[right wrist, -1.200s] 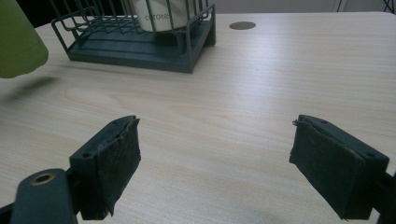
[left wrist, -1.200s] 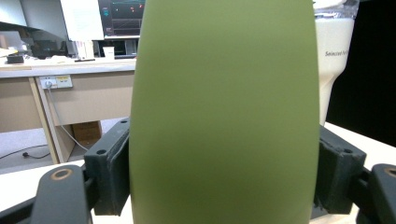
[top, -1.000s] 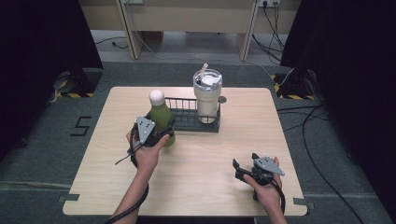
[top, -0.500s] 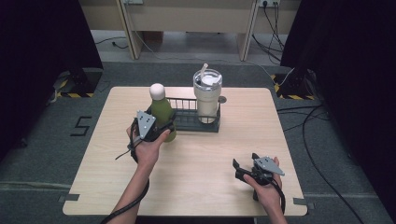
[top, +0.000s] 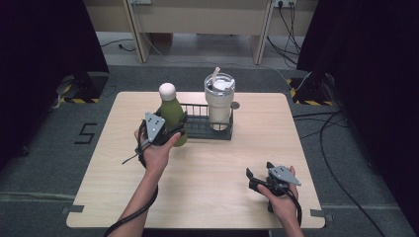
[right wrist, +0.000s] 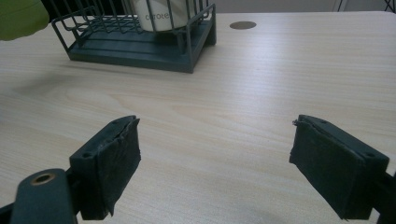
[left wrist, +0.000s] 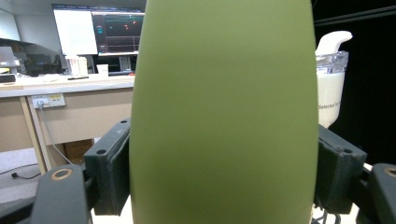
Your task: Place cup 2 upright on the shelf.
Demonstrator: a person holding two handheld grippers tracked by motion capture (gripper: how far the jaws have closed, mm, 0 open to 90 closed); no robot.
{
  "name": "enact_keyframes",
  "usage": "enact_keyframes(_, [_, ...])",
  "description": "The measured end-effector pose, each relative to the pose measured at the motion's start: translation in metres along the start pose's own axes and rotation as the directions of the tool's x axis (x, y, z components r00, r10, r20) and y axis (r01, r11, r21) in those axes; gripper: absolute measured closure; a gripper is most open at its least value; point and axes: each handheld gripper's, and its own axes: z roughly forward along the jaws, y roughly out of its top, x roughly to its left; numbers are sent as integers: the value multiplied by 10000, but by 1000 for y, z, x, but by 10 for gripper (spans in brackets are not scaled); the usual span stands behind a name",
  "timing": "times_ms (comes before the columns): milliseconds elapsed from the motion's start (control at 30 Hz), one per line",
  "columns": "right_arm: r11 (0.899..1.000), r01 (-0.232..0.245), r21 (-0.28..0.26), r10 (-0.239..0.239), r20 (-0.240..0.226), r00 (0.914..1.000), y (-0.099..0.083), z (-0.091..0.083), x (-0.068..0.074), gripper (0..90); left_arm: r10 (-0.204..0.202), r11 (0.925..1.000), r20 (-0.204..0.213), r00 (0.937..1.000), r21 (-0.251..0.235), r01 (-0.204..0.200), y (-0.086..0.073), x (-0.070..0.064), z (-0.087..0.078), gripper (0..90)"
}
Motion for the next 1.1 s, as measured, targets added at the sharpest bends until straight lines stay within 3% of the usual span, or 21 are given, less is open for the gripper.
enact_keyframes(1100, [10000,-84,15,84,-27,10000,0,0,-1,154,75,9998,195,9998,-198,-71,26,3,29,216])
